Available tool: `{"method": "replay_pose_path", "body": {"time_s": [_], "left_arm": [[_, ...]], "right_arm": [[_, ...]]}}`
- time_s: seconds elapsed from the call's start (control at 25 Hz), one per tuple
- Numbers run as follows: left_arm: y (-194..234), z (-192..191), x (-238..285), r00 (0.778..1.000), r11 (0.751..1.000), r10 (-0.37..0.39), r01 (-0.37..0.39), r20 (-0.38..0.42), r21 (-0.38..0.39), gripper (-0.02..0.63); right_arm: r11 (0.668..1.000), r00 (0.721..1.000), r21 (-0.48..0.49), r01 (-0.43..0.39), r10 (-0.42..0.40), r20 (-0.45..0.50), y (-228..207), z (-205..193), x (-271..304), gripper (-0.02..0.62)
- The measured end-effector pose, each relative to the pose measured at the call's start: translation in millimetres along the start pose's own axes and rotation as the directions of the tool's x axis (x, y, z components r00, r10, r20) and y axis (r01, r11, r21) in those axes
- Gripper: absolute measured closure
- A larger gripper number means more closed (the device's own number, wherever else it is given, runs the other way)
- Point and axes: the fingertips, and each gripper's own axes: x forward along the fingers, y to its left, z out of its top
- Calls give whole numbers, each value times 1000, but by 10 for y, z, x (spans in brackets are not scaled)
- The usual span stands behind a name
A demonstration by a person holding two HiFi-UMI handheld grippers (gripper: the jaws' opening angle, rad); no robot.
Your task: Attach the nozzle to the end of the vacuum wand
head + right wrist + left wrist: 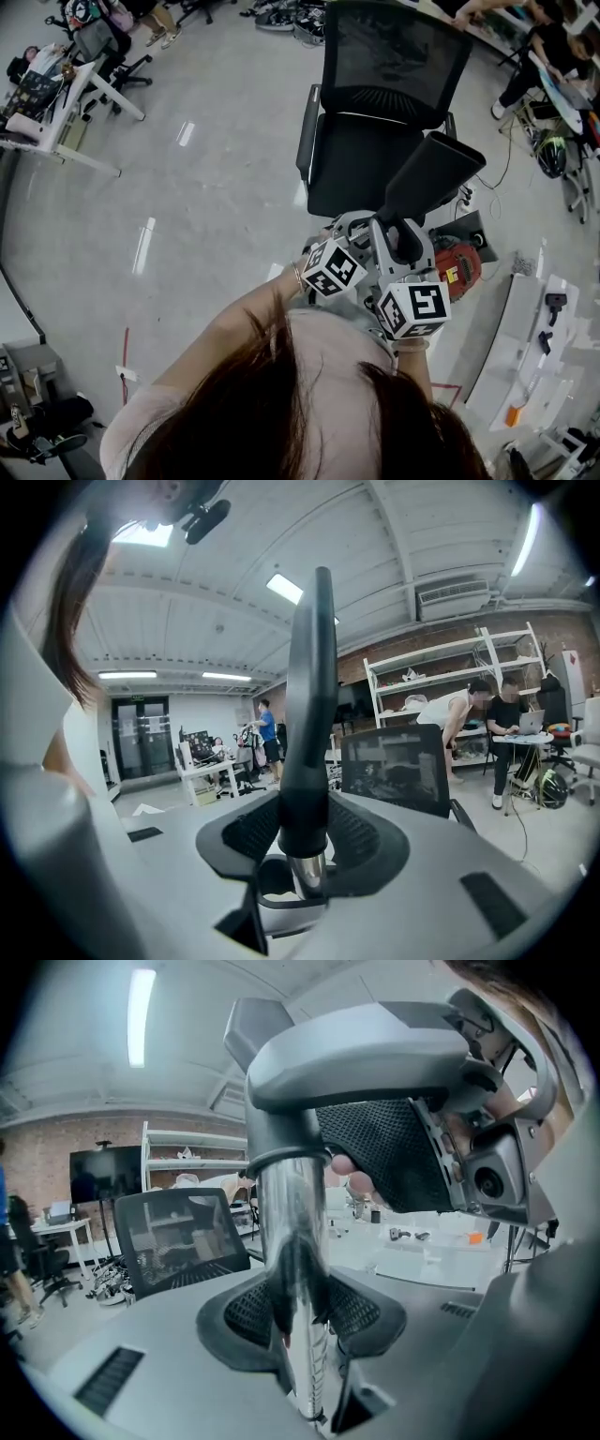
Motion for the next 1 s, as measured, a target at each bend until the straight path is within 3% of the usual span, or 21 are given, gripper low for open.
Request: {"method": "replay_pose_path", "body": {"time_s": [0.4, 0.6, 0.76, 1.0], "left_arm": [[84, 17, 142, 988, 986, 157, -156, 9, -55, 462], [147, -30, 120, 973, 971, 230, -228, 12, -68, 463], [74, -20, 89, 967, 966, 254, -252, 20, -63, 465], [-55, -22, -26, 970, 969, 242, -240, 10, -63, 465]], "right_arm": [[976, 975, 3, -218, 218, -44, -155, -102, -286, 428], [958, 957, -32, -284, 282, -67, -252, -142, -394, 428], [963, 964, -53, -264, 262, -34, -414, -116, -510, 428], [990, 988, -11, -139, 140, 60, -660, 28, -753, 442]]}}
